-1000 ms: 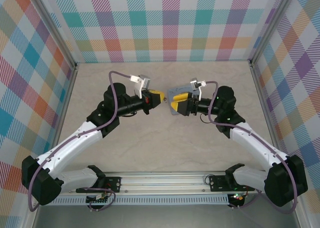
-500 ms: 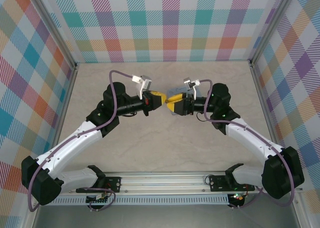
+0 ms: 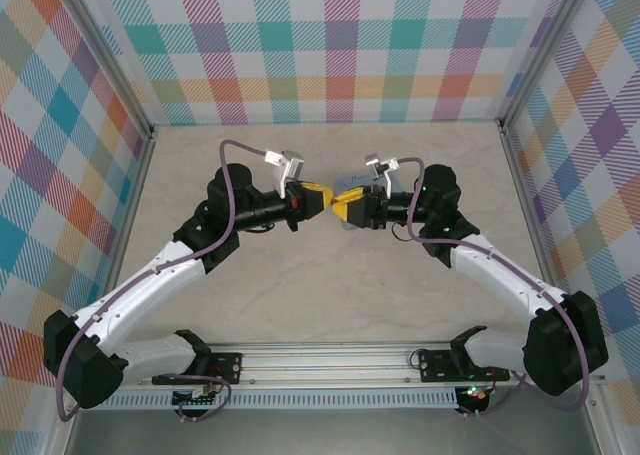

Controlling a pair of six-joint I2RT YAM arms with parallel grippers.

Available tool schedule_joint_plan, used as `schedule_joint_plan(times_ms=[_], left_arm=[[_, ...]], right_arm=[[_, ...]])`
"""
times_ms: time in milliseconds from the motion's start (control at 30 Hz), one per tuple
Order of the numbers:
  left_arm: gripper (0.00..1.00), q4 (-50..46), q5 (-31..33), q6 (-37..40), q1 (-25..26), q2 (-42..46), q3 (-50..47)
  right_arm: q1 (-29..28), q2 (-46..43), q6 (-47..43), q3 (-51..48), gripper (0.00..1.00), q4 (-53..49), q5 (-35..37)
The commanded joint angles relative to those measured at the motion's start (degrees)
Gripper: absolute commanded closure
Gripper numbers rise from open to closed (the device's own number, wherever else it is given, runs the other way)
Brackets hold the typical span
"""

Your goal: Unlock the padlock with the key

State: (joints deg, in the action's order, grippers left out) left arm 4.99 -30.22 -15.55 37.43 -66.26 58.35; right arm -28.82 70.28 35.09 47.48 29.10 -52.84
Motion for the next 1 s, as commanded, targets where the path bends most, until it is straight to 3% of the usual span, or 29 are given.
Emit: schedule_joint_plan(times_ms=[0,567,633,767,900,967], left_arm=[[1.00,1.34,1.00,0.00,0.63,-0.01,0.98],[1.00,1.16,2.06,0.08,0.63,0.18,0.87],[0.82,0.51,2.97,0.31,0.63,0.47,0.91],[0.57,-1.08,7.44,0.42,0.60,1.66,1.22],[0.28,-4.40,16.83,-0.08,0.54,3.10,1.46],[0.18,-8.01,23.32,-0.95,0.41,3.01,2.27]], right_arm=[[-0.54,0.32,-0.74,2.00,0.67,1.68,-1.49],[-0.62,-0.89,-1.99,1.69,0.92,-0.92,1.02],[-0.62,-1.38,-2.82,1.62,0.93,-2.23,2.17],[-0.63,-2.68,-5.62,1.56,0.94,-7.25,5.79],[-0.47,-4.51,-7.71,0.33,0.93,-11.77,12.48],[-0.32,-5.43,-8.02,-0.53,0.93,-13.20,15.65]])
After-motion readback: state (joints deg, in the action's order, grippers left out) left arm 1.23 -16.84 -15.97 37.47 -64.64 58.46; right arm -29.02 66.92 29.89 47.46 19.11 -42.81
